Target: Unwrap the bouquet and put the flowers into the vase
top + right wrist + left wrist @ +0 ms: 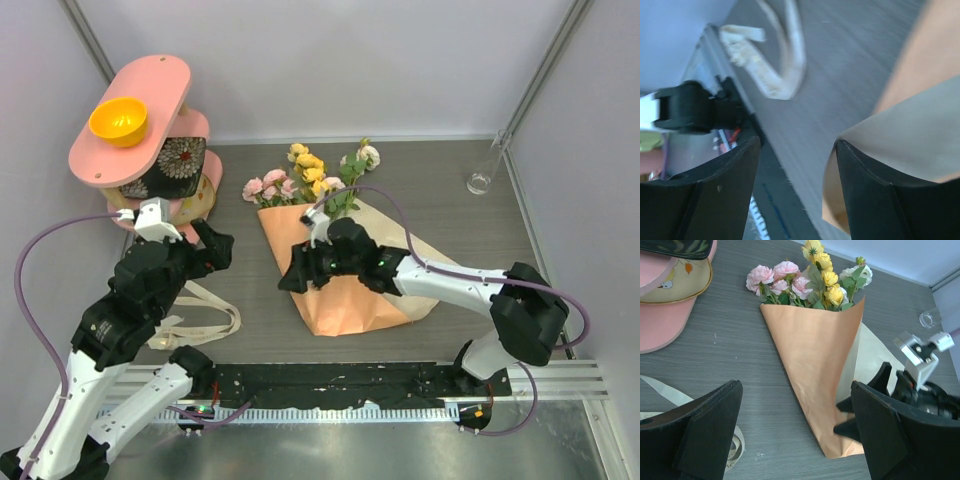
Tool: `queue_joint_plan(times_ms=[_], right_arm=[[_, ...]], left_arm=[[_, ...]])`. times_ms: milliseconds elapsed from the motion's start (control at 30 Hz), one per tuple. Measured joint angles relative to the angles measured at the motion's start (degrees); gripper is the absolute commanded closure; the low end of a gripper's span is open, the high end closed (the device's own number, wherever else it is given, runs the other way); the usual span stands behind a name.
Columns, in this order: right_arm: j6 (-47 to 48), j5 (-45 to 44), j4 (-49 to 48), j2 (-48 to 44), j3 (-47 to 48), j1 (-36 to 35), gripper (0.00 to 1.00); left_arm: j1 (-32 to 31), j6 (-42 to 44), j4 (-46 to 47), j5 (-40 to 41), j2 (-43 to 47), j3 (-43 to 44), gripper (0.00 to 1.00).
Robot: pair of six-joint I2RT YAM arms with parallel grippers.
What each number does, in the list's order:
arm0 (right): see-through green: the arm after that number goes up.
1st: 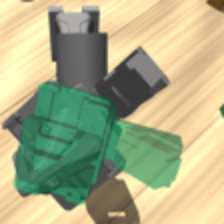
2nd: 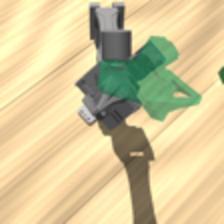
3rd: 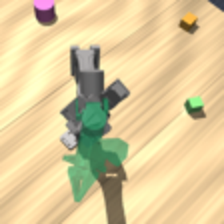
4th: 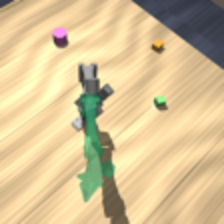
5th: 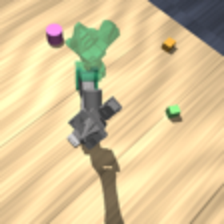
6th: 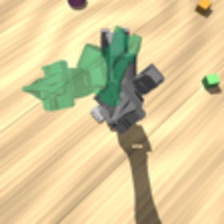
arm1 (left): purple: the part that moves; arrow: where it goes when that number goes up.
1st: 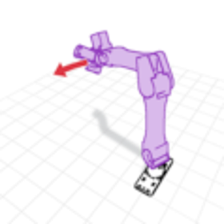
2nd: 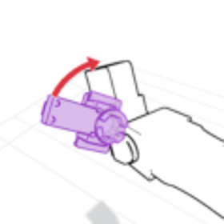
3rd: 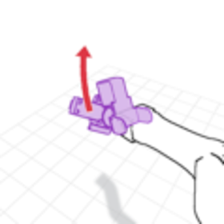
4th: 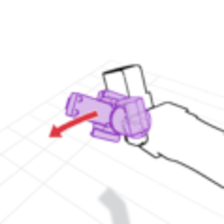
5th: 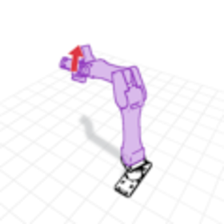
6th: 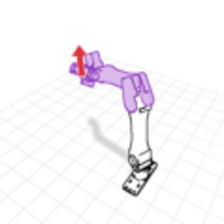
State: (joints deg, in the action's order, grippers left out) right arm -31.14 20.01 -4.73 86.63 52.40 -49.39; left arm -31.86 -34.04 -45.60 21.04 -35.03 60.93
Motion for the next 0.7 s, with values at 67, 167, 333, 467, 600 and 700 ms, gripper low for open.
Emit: queue_joint_plan(times_ms=[67, 167, 333, 467, 600, 700], right_arm=[[0.24, -0.13, -0.11, 0.26, 3.04, -4.85, 0.32], [0.59, 1.2, -0.85, 2.67, 7.04, -9.73, 0.31], [1.09, 6.14, 0.61, 7.04, 8.79, -11.1, 0.32], [4.76, 7.67, 7.19, 6.08, 8.76, -10.86, 0.31], [9.77, 7.67, 14.93, 1.81, 8.76, -11.04, 0.31], [11.85, 4.92, 19.45, -3.63, 8.11, -11.23, 0.31]], left_arm=[[0.0, 0.04, 0.0, 0.52, 0.02, 0.02, 0.06], [0.0, 0.2, 0.0, 1.42, 0.17, 0.52, 0.06], [0.0, 0.24, -0.07, 2.54, 1.55, 1.01, 0.07], [0.0, 0.26, -0.11, 3.39, 2.19, 1.05, 0.06], [0.0, 0.48, -0.09, 3.67, 2.19, 1.05, 0.05], [0.0, 0.59, -0.02, 3.19, 1.33, 1.05, 0.05]])
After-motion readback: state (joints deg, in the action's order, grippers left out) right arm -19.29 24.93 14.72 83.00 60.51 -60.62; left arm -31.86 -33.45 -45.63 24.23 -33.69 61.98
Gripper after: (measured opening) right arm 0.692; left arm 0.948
